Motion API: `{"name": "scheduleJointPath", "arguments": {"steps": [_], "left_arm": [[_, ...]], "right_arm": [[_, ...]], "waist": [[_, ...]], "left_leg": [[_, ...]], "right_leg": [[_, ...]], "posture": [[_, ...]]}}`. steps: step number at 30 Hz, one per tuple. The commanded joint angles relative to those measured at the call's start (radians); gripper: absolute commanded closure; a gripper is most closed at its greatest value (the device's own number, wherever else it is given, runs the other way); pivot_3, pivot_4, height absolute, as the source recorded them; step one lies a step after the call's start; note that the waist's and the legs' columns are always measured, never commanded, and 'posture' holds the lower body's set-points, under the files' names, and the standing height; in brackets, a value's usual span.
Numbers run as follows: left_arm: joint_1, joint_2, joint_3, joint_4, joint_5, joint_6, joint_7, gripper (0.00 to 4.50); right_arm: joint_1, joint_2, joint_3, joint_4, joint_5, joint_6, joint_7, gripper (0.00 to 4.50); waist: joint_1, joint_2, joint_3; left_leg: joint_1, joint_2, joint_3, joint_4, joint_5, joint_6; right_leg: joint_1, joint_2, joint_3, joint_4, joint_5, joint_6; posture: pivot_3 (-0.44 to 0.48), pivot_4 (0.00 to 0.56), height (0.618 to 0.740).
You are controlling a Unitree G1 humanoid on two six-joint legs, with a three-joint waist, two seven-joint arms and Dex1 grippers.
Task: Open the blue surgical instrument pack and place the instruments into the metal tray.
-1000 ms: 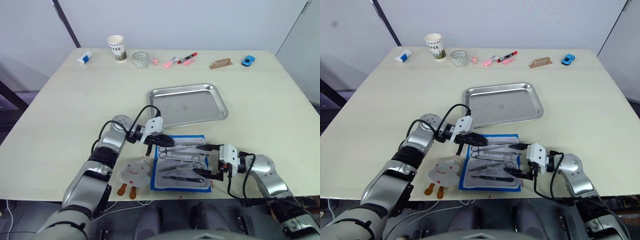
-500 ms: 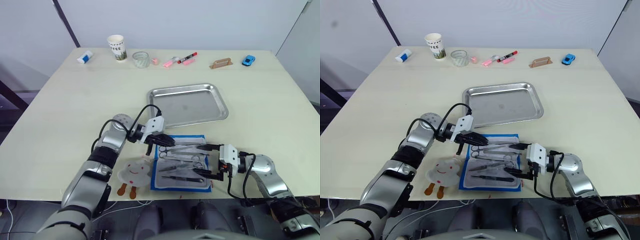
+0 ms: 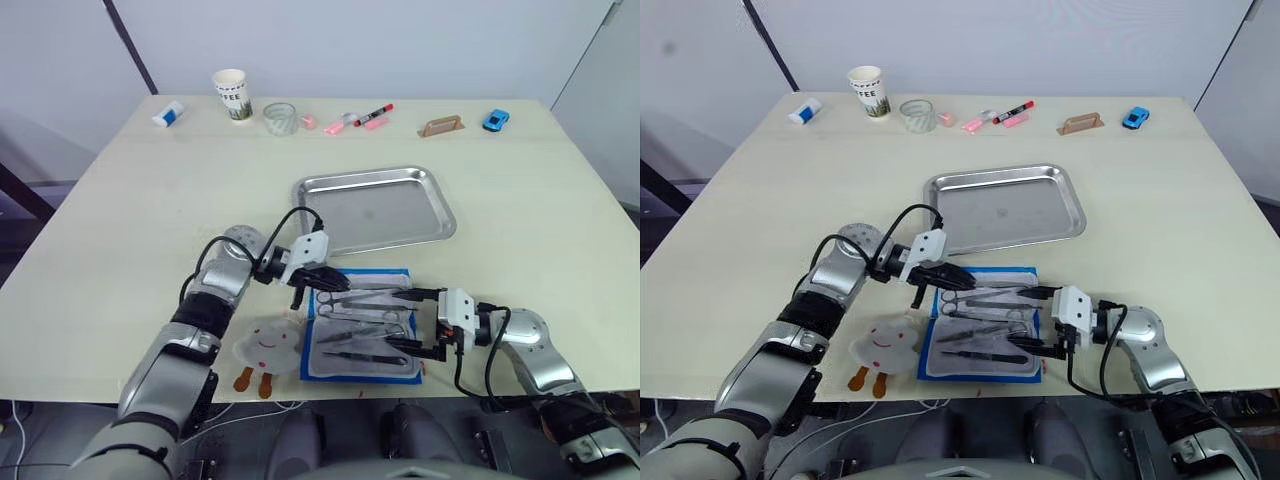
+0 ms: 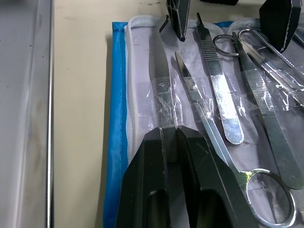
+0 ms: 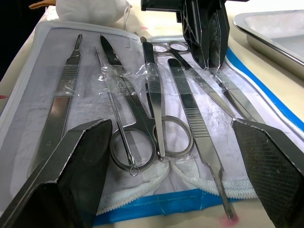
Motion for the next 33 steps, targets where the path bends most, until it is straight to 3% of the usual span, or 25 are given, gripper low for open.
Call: {"name": "scheduleJointPath", "arguments": {"steps": [1, 33], "left_arm": [[-0.013, 0.025, -0.002, -0.056, -0.001, 0.017, -0.008, 4.46], [-0.012, 0.026, -0.027, 0.173, 0.036, -0.244, 0.028, 4.46]], "right_arm": [[0.019, -0.007, 0.034, 0.073, -0.06, 0.028, -0.015, 0.11], [0.015, -0.014, 0.039, 0.073, -0.06, 0.03, -0.023, 0.11]], "waist": [[-0.001, 0.0, 0.0], [0.0, 0.0, 0.0]], "left_leg": [[0.0, 0.0, 0.0, 0.0, 0.0, 0.0], [0.0, 0.001, 0.0, -0.001, 0.0, 0.0]], "right_leg": [[0.0, 0.0, 0.0, 0.0, 0.0, 0.0], [-0.001, 0.003, 0.002, 0.0, -0.001, -0.001]], "posture": [[0.0, 0.15, 0.725], [0.0, 0.15, 0.725]]}}
